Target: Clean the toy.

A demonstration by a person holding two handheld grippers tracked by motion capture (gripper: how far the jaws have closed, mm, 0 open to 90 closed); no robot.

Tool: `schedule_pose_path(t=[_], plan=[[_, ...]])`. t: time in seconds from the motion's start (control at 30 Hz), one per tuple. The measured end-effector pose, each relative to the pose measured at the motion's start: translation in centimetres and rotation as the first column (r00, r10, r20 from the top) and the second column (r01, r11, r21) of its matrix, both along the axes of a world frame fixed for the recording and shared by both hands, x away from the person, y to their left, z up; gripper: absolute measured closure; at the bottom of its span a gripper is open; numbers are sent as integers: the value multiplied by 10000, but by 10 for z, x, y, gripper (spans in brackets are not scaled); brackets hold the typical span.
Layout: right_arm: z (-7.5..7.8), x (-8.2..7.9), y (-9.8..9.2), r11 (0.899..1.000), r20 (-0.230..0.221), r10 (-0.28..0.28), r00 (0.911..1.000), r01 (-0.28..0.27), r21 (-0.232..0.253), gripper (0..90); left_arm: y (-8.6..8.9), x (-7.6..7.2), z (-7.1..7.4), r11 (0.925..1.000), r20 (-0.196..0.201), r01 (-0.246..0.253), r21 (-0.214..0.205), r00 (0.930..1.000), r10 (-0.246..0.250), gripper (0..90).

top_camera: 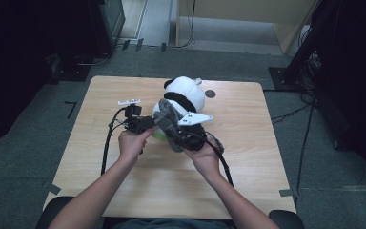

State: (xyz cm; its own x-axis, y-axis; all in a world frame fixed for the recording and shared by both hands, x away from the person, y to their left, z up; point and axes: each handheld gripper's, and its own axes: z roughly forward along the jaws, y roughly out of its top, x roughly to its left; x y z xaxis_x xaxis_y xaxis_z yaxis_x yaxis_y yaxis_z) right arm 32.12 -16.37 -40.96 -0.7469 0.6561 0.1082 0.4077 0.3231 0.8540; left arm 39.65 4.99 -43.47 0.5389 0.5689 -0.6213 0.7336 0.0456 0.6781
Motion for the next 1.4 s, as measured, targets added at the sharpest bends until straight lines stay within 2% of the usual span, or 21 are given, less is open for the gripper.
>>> schedule_pose_path(t=[0.07, 0.1, 0.2, 0.3, 0.33, 0.37, 0.4, 0.43, 0.53, 0.8, 0.97, 1.03, 1.27, 1.4], plan=[[-8, -4, 9, 9995, 12, 286, 9996, -286, -101, 810, 0, 0, 0, 9997, -140, -21, -258, 9999, 17, 485], [-12, -6, 13, 9989, 39, 413, 9991, -412, -245, 809, 0, 0, 1, 9989, -219, 12, -478, 9998, -22, 485], [-22, -8, 23, 9946, 103, 677, 9977, -666, -799, 809, -1, -1, 3, 9968, -225, 61, -802, 9997, -80, 484], [-34, -5, 28, 9865, 27, 658, 9978, -646, -1502, 809, -2, -3, 7, 9959, -129, 191, -889, 9997, -203, 483], [-37, -4, 28, 9856, 11, 609, 9981, -600, -1578, 808, -4, -4, 9, 9968, 12, 286, -746, 9996, -286, 483], [-42, -1, 25, 9856, 42, 525, 9986, -512, -1609, 808, -4, -4, 9, 9968, 12, 286, -746, 9996, -286, 483], [-45, 1, 20, 9893, 25, 465, 9989, -457, -1389, 809, -6, -5, 10, 9978, 121, 339, -566, 9994, -333, 483], [-46, 2, 18, 9900, 43, 440, 9990, -430, -1341, 810, -7, -5, 9, 9978, 115, 314, -583, 9995, -308, 483], [-47, 4, 12, 9862, 372, 435, 9984, -370, -1612, 810, -5, -3, 8, 9971, 22, 256, -723, 9997, -255, 485], [-48, 9, 2, 9854, 306, 313, 9990, -258, -1681, 811, 0, -2, 8, 9964, -21, 190, -823, 9998, -193, 487], [-50, 13, -4, 9830, 220, 140, 9997, -97, -1836, 811, 3, 0, 8, 9947, -165, 137, -1024, 9997, -155, 489], [-51, 15, -7, 9817, 178, 4, 9998, 30, -1904, 811, 6, 0, 9, 9933, -191, 96, -1154, 9997, -118, 490], [-50, 26, -31, 9775, -128, -976, 9951, 934, -1893, 811, 14, 3, 10, 9916, -236, -42, -1295, 9997, 12, 490], [-46, 29, -39, 9743, -134, -1289, 9916, 1242, -1880, 811, 18, 4, 12, 9948, -31, -155, -1011, 9999, 153, 490]])
